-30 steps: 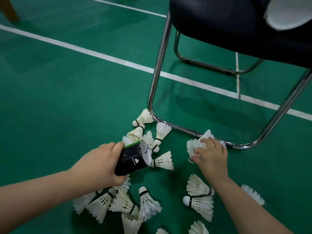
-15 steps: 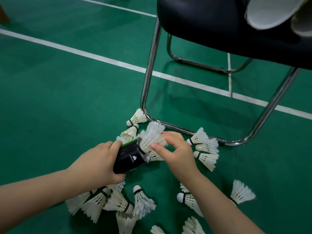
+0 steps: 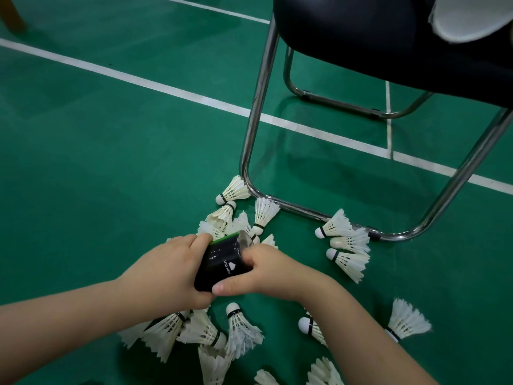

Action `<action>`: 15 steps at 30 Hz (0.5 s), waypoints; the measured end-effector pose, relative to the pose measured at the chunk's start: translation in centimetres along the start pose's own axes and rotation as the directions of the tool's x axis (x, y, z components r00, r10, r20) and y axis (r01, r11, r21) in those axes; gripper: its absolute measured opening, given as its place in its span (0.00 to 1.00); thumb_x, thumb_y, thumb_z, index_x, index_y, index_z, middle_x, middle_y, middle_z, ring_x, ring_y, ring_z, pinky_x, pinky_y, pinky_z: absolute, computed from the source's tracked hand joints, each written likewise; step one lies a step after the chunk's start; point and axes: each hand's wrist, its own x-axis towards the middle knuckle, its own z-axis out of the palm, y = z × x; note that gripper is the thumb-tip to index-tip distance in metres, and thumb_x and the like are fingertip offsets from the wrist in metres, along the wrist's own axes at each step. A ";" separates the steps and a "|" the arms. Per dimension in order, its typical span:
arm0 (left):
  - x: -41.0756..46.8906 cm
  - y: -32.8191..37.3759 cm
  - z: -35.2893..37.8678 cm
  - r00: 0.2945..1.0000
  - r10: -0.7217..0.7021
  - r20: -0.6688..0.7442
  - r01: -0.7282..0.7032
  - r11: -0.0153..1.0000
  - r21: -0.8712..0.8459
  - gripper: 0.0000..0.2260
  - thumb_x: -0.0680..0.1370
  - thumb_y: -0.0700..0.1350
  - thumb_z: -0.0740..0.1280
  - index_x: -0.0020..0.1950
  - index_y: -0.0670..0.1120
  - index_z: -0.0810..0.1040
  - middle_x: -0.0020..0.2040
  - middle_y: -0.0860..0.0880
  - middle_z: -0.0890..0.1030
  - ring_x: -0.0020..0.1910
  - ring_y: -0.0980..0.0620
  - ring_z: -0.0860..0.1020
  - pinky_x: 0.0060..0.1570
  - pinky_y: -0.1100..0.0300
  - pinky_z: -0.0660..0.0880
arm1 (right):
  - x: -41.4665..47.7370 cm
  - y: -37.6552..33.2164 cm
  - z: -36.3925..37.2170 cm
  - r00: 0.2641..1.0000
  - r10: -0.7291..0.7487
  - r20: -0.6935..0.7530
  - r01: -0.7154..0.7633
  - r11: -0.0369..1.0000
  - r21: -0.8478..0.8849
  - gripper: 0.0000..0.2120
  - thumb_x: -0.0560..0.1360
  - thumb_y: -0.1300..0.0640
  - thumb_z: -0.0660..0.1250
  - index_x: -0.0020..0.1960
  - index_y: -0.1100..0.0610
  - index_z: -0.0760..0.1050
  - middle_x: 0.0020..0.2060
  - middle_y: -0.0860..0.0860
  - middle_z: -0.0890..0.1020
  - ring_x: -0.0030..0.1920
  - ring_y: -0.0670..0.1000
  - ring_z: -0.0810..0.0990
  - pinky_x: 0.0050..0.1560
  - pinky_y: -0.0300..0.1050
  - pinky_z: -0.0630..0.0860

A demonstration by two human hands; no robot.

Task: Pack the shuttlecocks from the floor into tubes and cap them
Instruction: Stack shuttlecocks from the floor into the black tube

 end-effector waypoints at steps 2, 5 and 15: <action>0.1 -0.4 0.1 1.000 0.004 0.012 -0.004 1.000 0.006 0.26 0.65 0.63 0.63 0.58 0.51 0.66 0.47 0.56 0.72 0.45 0.56 0.72 0.38 0.67 0.67 | 0.8 -0.2 0.0 0.999 -0.002 0.038 0.003 1.000 -0.021 0.07 0.66 0.51 0.74 0.42 0.48 0.78 0.40 0.45 0.82 0.45 0.45 0.80 0.51 0.42 0.77; 0.1 -1.3 0.2 1.000 0.014 0.000 -0.014 1.000 0.005 0.33 0.60 0.67 0.53 0.59 0.50 0.66 0.48 0.55 0.73 0.46 0.56 0.72 0.42 0.64 0.71 | 1.8 -0.2 0.6 0.997 -0.002 0.073 0.003 1.000 -0.022 0.15 0.64 0.47 0.72 0.48 0.52 0.79 0.47 0.54 0.83 0.50 0.52 0.81 0.56 0.53 0.77; 1.0 -4.9 -0.2 0.990 -0.134 -0.052 0.134 0.991 -0.005 0.24 0.65 0.61 0.67 0.55 0.52 0.65 0.45 0.54 0.73 0.43 0.55 0.72 0.42 0.62 0.73 | 5.1 3.5 -2.6 0.709 0.141 -0.691 0.009 0.978 0.209 0.05 0.74 0.52 0.67 0.49 0.49 0.79 0.41 0.43 0.80 0.46 0.45 0.78 0.45 0.36 0.71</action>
